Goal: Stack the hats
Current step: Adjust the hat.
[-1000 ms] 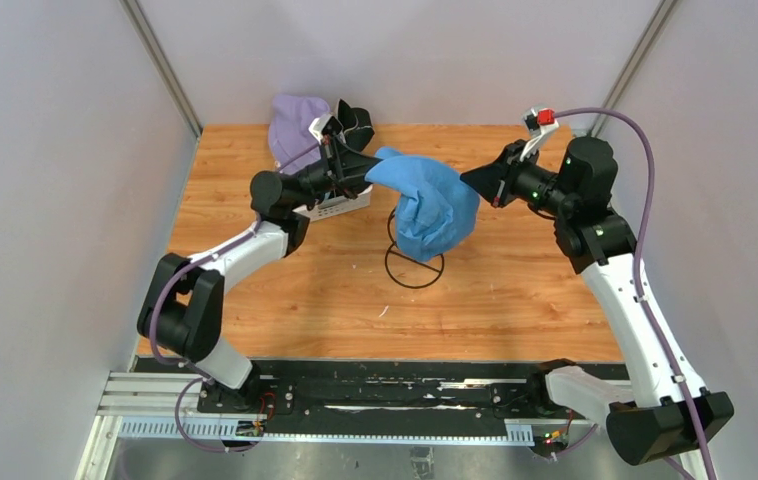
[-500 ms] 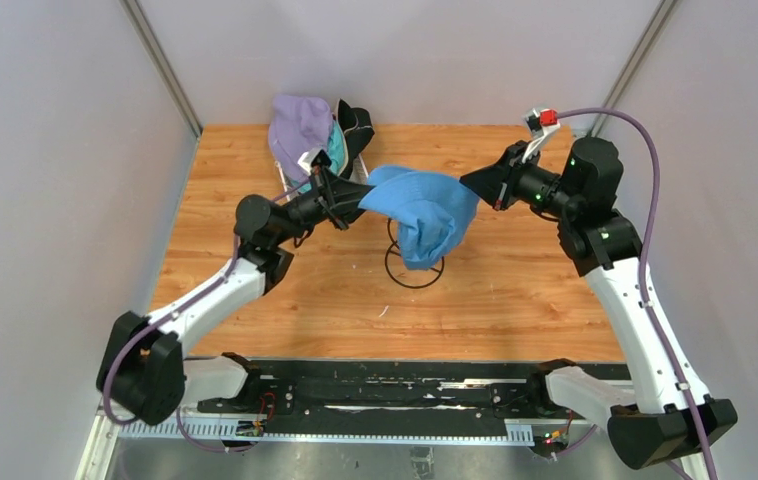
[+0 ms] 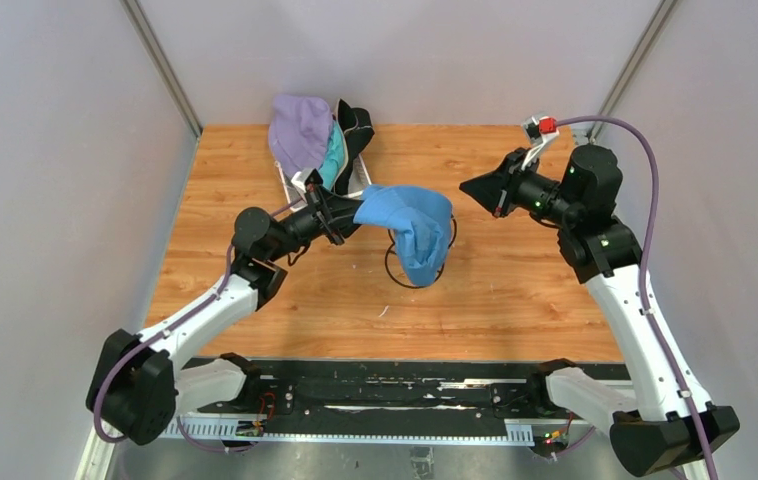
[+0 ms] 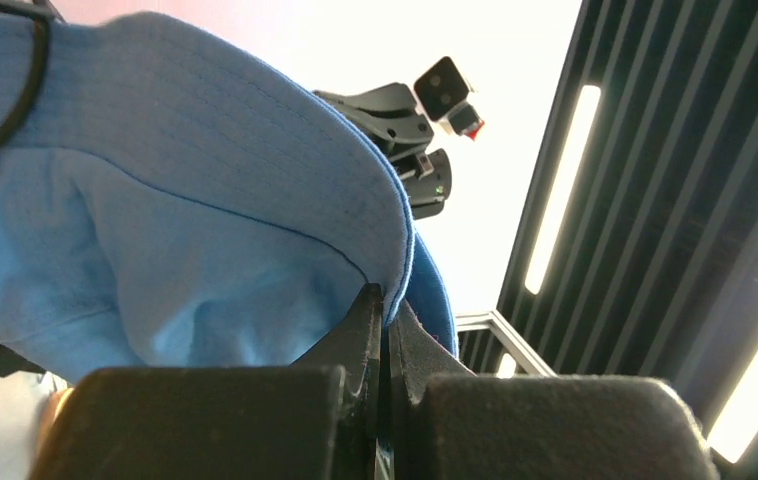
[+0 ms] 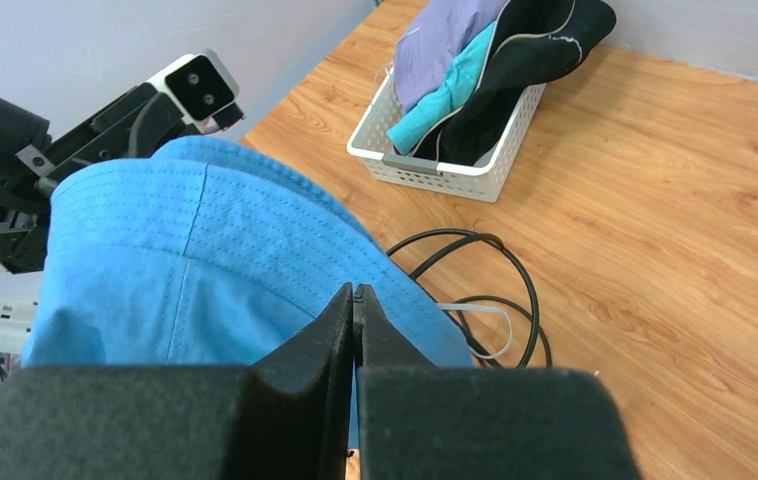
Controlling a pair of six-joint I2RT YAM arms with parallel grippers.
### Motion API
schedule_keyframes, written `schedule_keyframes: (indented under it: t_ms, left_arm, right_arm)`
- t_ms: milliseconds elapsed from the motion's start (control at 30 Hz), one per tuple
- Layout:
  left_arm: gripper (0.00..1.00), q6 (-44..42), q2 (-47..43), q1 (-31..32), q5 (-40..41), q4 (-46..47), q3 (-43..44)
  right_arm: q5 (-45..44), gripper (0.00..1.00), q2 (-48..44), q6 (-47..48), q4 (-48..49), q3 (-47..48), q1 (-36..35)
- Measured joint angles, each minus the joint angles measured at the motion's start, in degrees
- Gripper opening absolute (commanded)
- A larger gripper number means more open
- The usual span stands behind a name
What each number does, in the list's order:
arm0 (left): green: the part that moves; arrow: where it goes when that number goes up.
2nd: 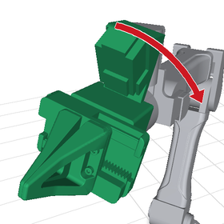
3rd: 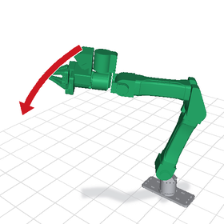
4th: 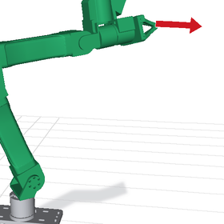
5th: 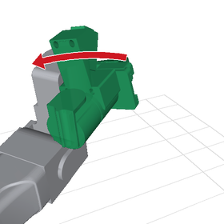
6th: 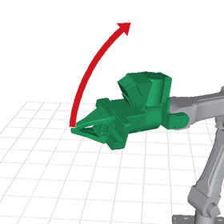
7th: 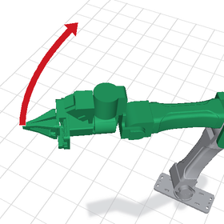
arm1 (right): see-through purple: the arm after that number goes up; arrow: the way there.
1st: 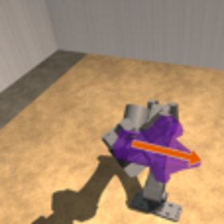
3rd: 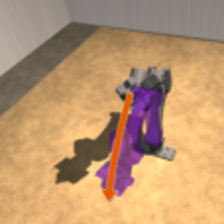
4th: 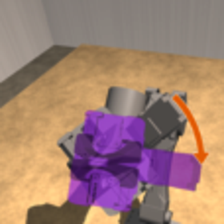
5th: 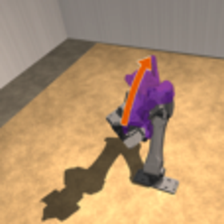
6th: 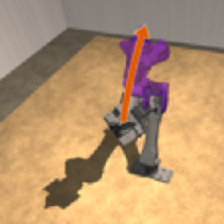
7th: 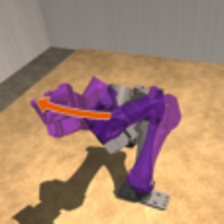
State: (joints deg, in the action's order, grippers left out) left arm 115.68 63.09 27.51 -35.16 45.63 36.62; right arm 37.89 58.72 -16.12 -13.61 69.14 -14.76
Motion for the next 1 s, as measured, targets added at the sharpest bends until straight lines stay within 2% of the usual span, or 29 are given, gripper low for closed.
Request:
schedule_keyframes:
  t_ms: [267,633,833,1000]
  left_arm:
    - [0.00,3.15,7.50,-0.76,1.66,8.28,0.94]
    - [0.00,3.98,19.26,-0.81,7.02,17.00,11.54]
    - [0.00,4.37,25.55,-0.98,9.03,18.78,11.87]
    - [0.00,4.59,29.86,-1.53,10.21,20.94,11.82]
  right_arm:
    - [-2.21,0.10,0.00,1.07,-1.29,-0.59,-0.13]
    - [-11.32,0.11,1.22,3.87,-3.85,-0.42,-0.15]
    - [-14.12,0.13,1.62,4.66,-4.70,-0.42,-0.15]
    - [-15.19,0.19,1.62,5.31,-4.72,-0.42,-0.15]
